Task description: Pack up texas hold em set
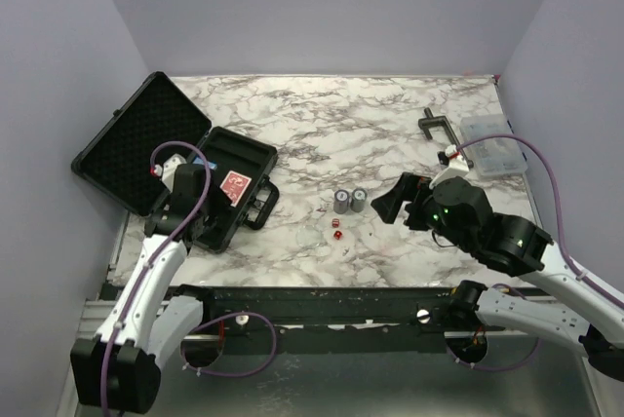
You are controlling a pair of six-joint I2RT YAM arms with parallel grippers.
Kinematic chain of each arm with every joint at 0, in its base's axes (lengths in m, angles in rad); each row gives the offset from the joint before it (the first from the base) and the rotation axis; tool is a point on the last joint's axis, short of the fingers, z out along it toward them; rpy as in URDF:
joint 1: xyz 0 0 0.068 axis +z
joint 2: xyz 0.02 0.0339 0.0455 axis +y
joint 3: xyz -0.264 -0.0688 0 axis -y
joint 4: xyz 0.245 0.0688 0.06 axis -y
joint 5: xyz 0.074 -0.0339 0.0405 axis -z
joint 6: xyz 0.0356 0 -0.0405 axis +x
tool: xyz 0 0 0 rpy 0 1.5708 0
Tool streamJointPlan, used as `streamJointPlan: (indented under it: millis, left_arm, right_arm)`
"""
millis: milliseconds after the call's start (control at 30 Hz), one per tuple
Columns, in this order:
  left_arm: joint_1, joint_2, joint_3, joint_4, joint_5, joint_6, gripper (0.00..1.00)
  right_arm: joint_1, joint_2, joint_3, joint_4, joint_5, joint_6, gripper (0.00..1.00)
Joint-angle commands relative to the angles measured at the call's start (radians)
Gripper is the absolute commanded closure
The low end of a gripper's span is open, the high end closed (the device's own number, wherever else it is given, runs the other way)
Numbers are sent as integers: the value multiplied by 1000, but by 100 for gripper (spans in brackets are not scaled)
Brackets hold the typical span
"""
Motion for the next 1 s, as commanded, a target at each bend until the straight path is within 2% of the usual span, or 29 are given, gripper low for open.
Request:
streamJointPlan:
  millis: [0, 67, 133, 167, 333, 533, 667, 967]
  left_arm:
    - [6, -169, -2, 10, 53, 59, 34]
    - [6, -231, 11, -14, 93, 67, 26]
    - [7, -272, 51, -50, 129, 76, 6]
    - [6, -285, 72, -69, 143, 91, 1]
    - [7, -330, 155, -94, 224, 241, 1]
    - [6, -389, 166, -92, 388, 424, 1]
    - [1, -459, 128, -57, 470, 430, 1]
    - [1, -484, 119, -13, 469, 433, 3]
  right_arm:
    - [6, 9, 24, -37, 44, -8, 0]
    - [6, 14, 31, -42, 44, -10, 0]
    - [7, 17, 34, -47, 45, -13, 0]
    - [6, 20, 35, -49, 48, -15, 0]
    - [7, 40, 60, -53, 45, -22, 0]
    - [6, 80, 78, -71, 69, -15, 0]
    - [6, 108, 70, -60, 72, -8, 0]
    - [6, 212, 42, 24, 15, -64, 0]
